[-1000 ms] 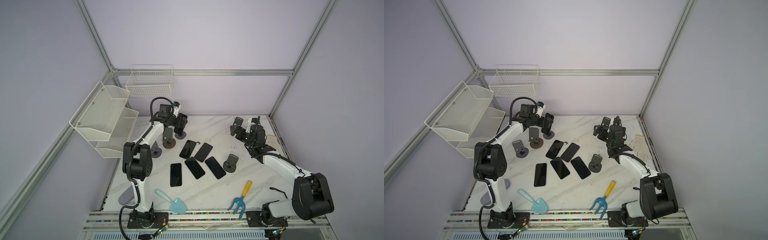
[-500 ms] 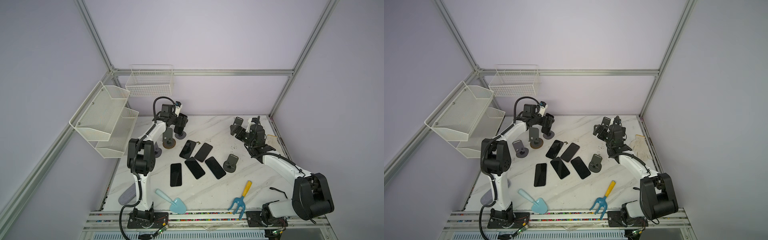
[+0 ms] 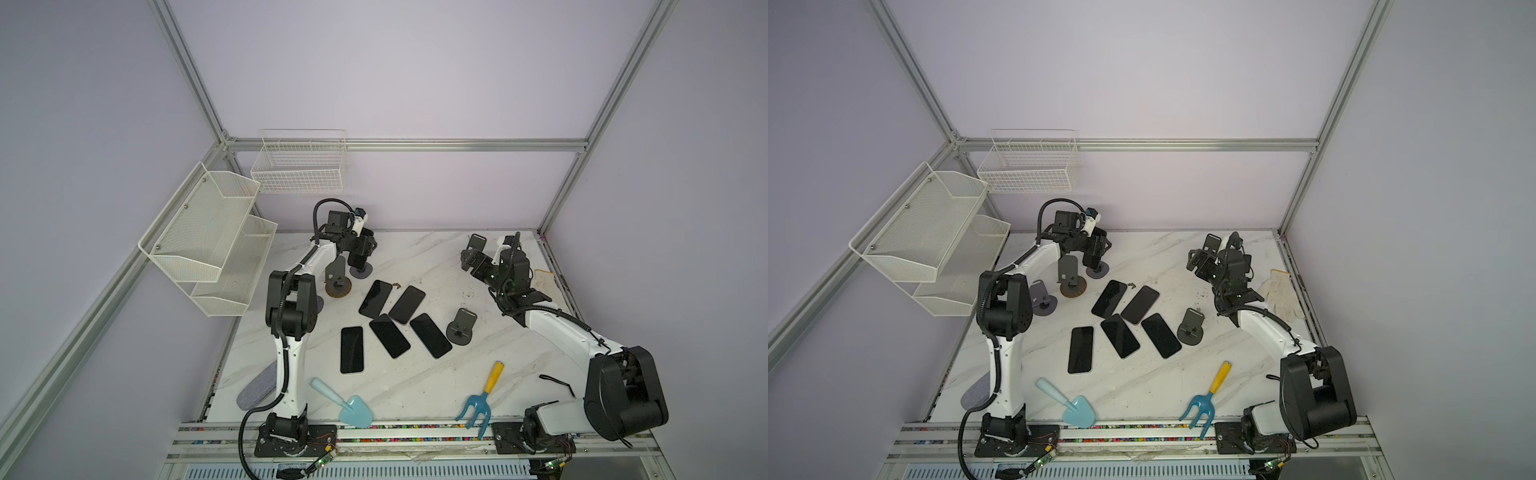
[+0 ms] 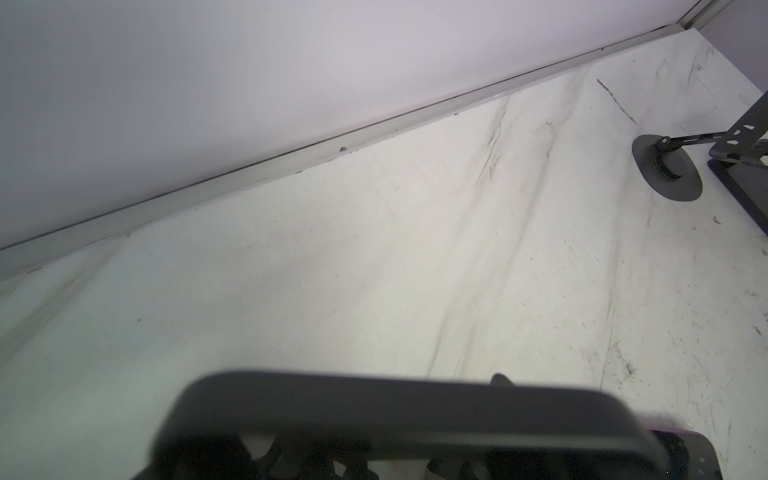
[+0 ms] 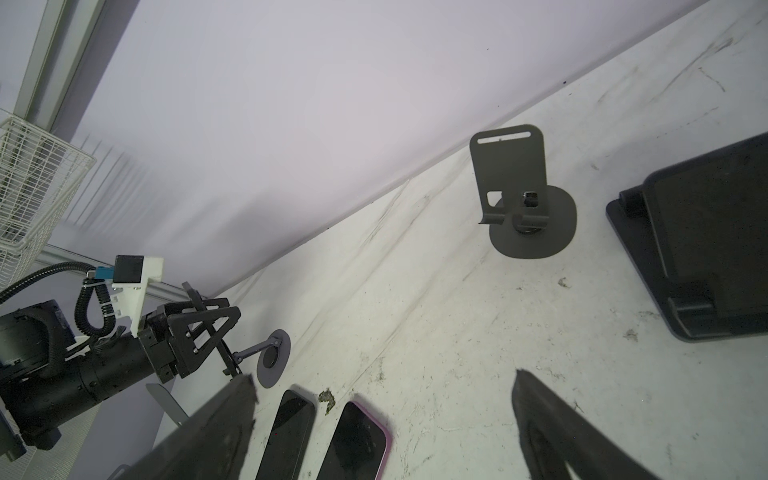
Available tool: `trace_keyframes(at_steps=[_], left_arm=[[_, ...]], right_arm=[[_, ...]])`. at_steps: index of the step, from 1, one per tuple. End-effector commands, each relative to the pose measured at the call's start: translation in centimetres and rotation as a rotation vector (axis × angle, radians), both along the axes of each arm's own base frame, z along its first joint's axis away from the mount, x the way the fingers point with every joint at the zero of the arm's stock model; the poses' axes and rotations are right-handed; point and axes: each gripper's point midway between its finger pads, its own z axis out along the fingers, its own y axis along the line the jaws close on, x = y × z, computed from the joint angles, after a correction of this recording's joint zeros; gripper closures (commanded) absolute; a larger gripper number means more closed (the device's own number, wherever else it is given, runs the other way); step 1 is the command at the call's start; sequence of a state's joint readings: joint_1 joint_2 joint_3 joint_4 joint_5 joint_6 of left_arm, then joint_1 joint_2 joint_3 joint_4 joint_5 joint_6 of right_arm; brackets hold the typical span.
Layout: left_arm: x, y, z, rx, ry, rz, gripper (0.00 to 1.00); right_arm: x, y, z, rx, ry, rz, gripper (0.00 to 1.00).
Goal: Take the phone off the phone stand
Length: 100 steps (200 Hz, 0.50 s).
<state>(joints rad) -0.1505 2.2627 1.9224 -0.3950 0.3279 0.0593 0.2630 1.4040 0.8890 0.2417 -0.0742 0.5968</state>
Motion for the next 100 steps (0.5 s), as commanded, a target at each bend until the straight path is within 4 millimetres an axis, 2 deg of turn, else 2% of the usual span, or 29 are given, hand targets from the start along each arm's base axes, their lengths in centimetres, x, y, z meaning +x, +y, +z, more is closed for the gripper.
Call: trace_keyframes(at_steps=[1, 55, 100], left_arm=[[1.3, -0.2, 6.9, -0.037, -0.130, -0.010, 0.21], [1.1, 1.1, 9.7, 0.019, -0.199, 0.037, 0.27], [0.7, 1.3, 11.4, 0.024, -0.249, 0.042, 0.29]], right_arm=[[-0.1, 0.0, 1.9, 0.011, -0.036, -0.006, 0.03], [-0.1, 0.0, 1.5, 0.023, -0.029, -0.013, 0.03], [-0.1, 0.0, 1.6, 0.034, -0.031, -0.015, 0.03]])
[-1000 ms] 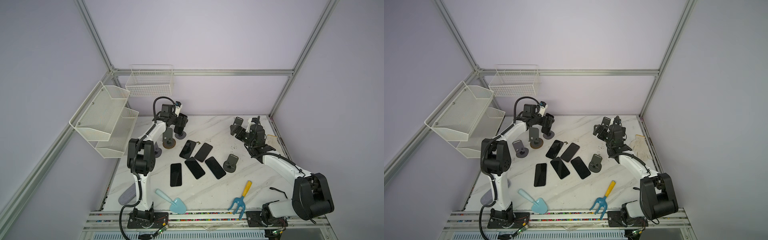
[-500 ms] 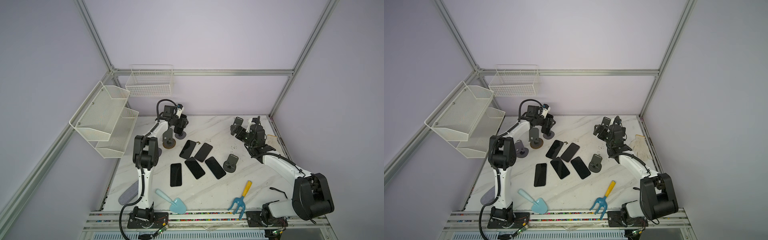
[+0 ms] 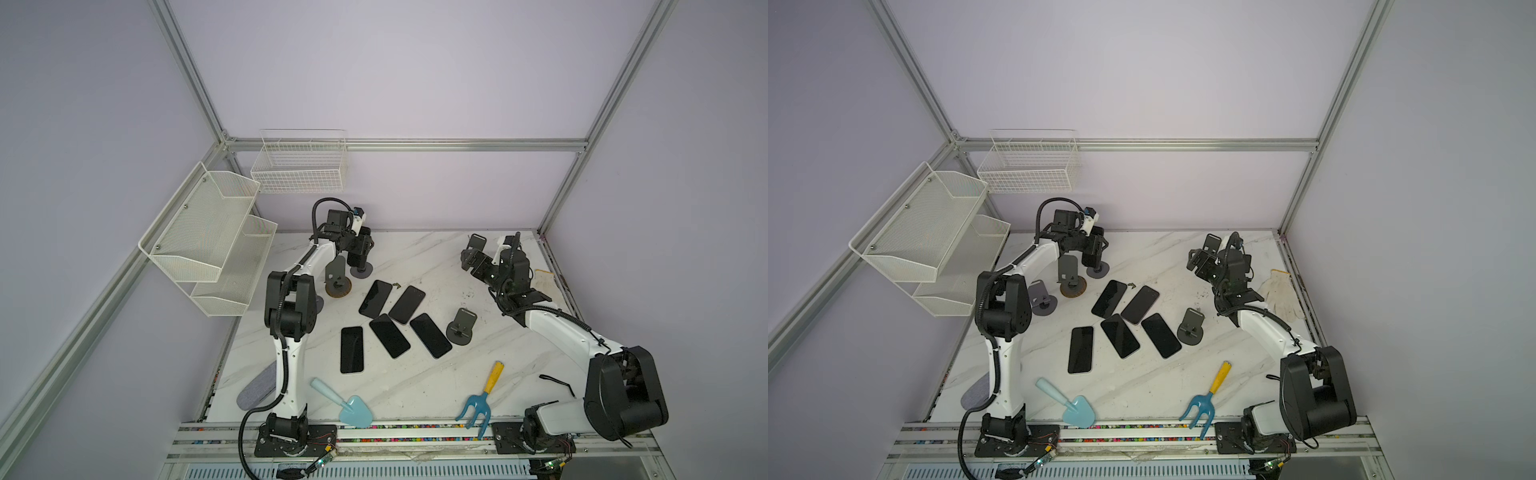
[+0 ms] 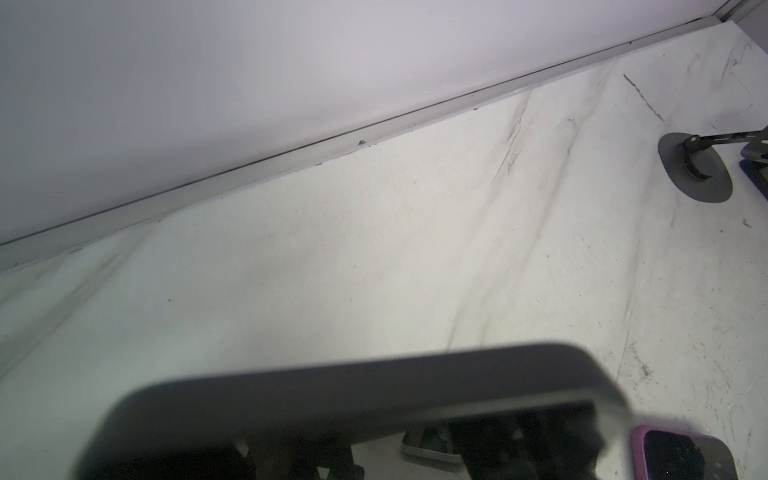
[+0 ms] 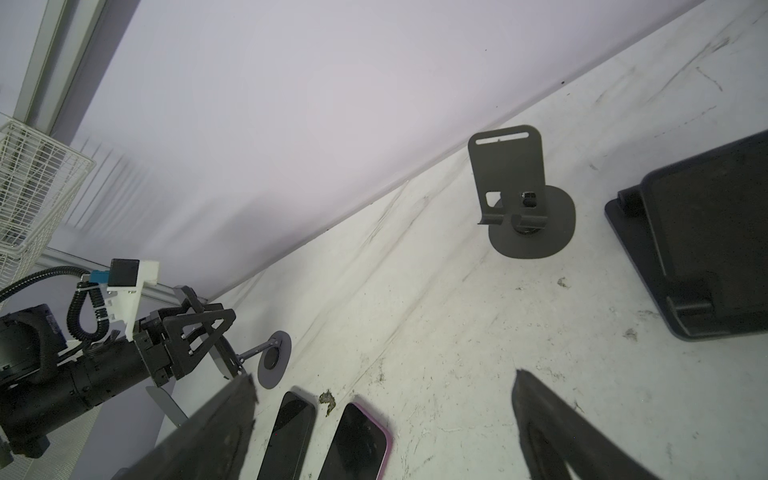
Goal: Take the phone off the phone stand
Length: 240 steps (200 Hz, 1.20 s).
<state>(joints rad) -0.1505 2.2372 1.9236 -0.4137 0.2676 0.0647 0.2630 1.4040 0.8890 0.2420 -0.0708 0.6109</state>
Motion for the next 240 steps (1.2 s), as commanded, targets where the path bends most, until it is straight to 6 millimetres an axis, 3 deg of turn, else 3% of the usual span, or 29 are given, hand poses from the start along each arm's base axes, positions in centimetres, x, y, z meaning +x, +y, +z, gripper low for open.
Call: trace_keyframes(at_steps=[1, 65, 122, 174, 176, 240], left_arm=[[0.7, 0.4, 10.4, -0.013, -0.234, -0.004, 0.29], [-0.1, 0.0, 12.6, -0.030, -0.266, -0.003, 0.30], [-2.4, -1.9, 13.4, -0.036, -0.264, -0.039, 0.30], [-5.2, -5.2, 14.5, -0.027, -0.277, -0.086, 0.30], [-5.3, -5.3, 14.6, -0.026, -0.279, -0.088, 0.30], [-9.5, -11.3, 15.3, -0.044, -0.284, -0.189, 0.30]], right_arm=[[-0.1, 0.1, 1.6, 0.023, -0.034, -0.007, 0.03], [-0.2, 0.1, 1.4, 0.028, -0.031, -0.009, 0.03], [-0.1, 0.0, 1.5, 0.027, -0.035, -0.015, 0.03], [-0.1, -0.4, 1.5, -0.002, -0.034, -0.027, 0.03], [-0.3, -0.5, 2.4, 0.003, -0.053, -0.029, 0.03], [-1.0, -1.0, 2.9, -0.007, -0.069, -0.043, 0.03]])
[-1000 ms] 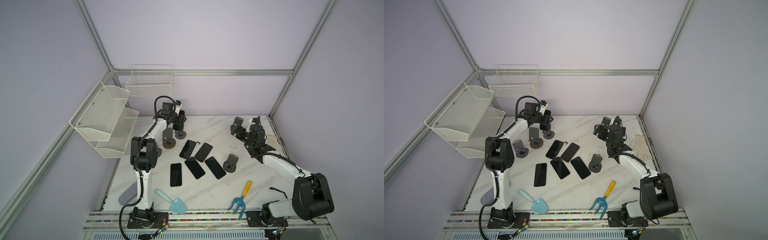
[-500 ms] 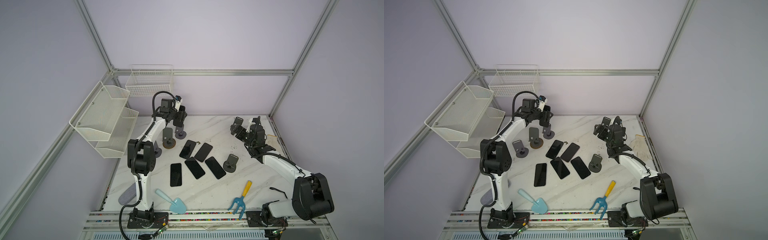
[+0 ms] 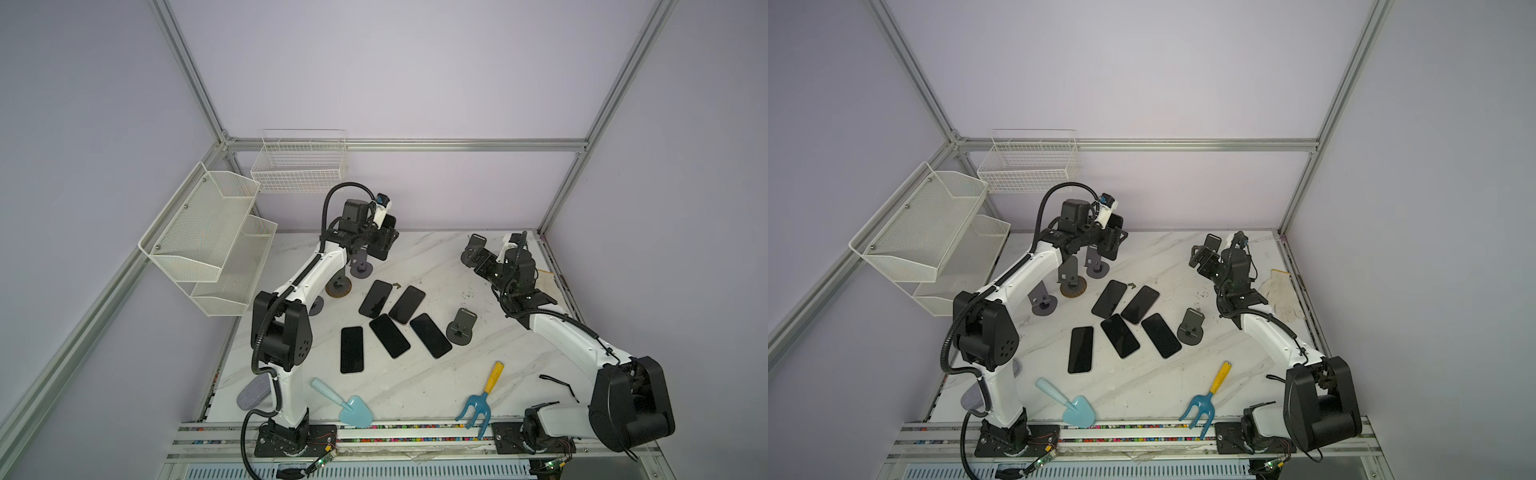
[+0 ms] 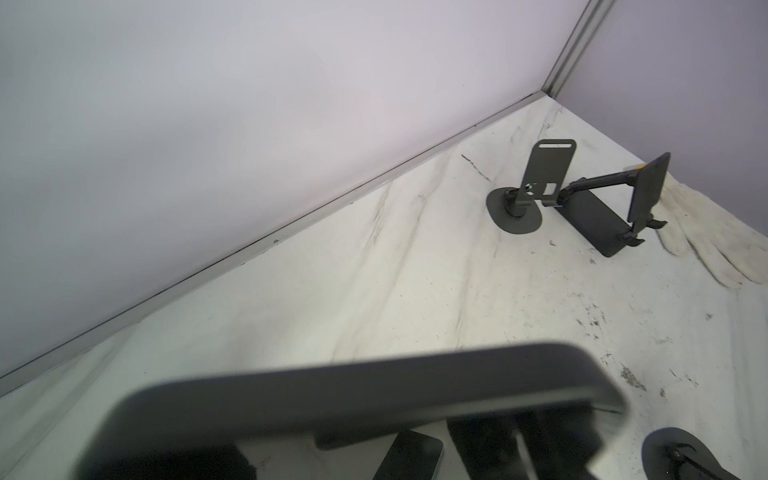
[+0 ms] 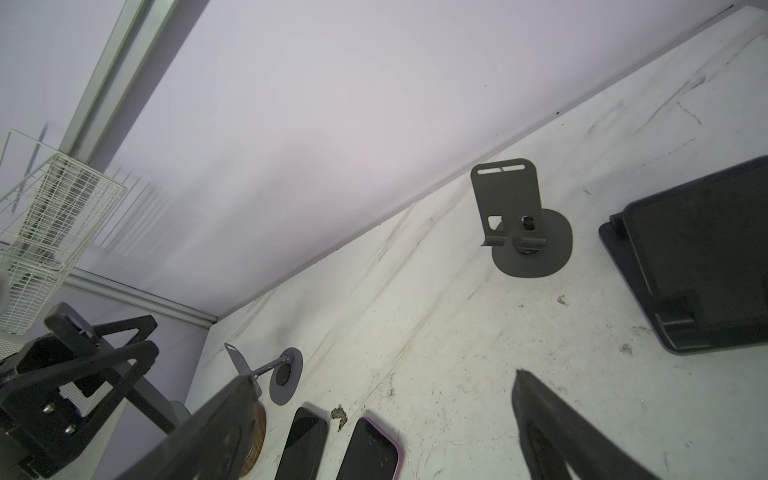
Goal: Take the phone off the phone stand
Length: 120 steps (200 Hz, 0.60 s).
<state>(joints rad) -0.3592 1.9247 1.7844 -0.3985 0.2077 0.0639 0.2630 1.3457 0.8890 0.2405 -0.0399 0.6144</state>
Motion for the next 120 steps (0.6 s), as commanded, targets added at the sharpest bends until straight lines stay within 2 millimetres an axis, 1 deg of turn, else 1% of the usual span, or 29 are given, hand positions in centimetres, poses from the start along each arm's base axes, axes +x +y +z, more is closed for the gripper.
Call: trace_keyframes(at_steps=[1, 31, 50, 86, 101, 120], left_arm=[[-1.6, -1.7, 3.4, -0.035, -0.090, -0.033, 0.30], [-3.6, -4.7, 3.9, -0.061, -0.098, -0.088, 0.30], [-4.8, -6.6, 3.8, -0.072, -0.106, -0.137, 0.30], [-7.1, -9.2, 2.4, -0.082, -0.065, -0.194, 0.30], [-8.6, -10.3, 1.8, -0.082, -0.046, -0.248, 0.30], [-10.6, -11.2, 0.9, -0.088, -0.013, -0.288, 0.30]], right_arm=[[-0.4, -0.3, 0.5, -0.016, -0.012, -0.015, 0.03], [-0.5, -0.6, 0.5, -0.032, -0.014, -0.028, 0.03], [-0.6, -0.9, 0.5, -0.043, -0.016, -0.037, 0.03], [-0.8, -1.0, 0.0, -0.060, -0.005, -0.034, 0.03], [-0.9, -1.3, -0.3, -0.067, 0.000, -0.037, 0.03], [-1.2, -1.5, -0.6, -0.078, 0.004, -0.040, 0.03]])
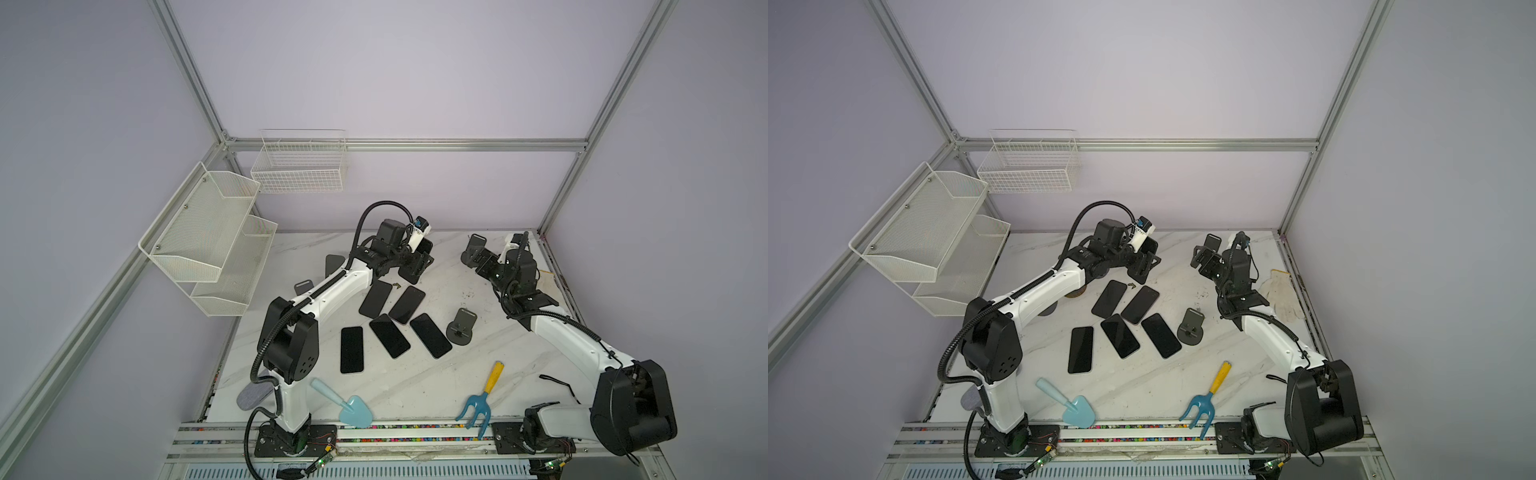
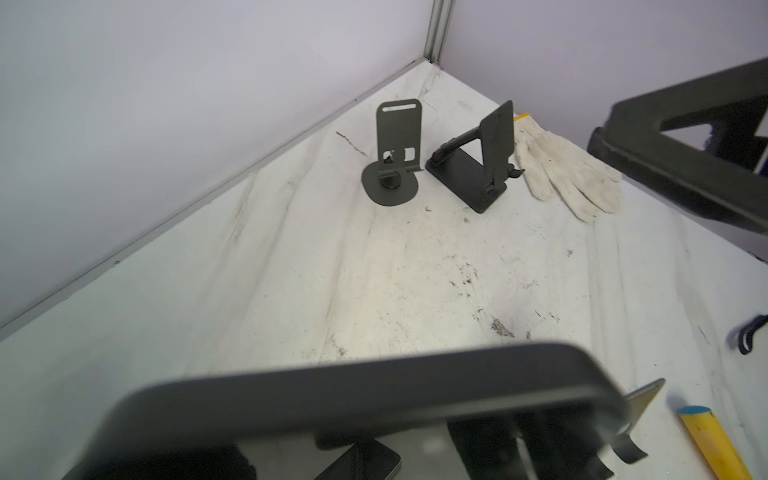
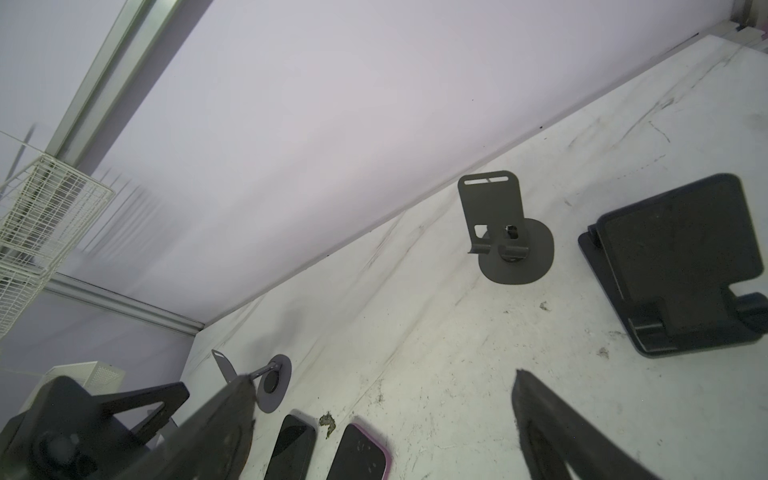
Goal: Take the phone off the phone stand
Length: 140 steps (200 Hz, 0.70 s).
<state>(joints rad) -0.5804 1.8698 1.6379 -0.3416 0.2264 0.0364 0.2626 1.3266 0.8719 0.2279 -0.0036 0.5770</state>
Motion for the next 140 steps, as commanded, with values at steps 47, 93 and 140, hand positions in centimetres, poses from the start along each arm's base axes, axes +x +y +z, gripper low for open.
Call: trace_keyframes(at_steps=[47, 93, 140], left_arm=[[-7.4, -1.3, 1.7, -0.055, -0.013, -0.143, 0.30], [-13.8, -2.2, -0.6, -0.031, 0.039, -0.263, 0.30], [-20.0, -3.3, -4.7, 0.046, 0.088, -0.368, 0.30]], right_arm=[[-1.2, -1.2, -0.3, -0.054, 0.003, -0.021, 0.03], [-1.4, -1.0, -0.8, -0.043, 0.014, -0.014, 0.03], [-2.3, -1.3, -1.5, -0.038, 0.020, -0.016, 0.03]])
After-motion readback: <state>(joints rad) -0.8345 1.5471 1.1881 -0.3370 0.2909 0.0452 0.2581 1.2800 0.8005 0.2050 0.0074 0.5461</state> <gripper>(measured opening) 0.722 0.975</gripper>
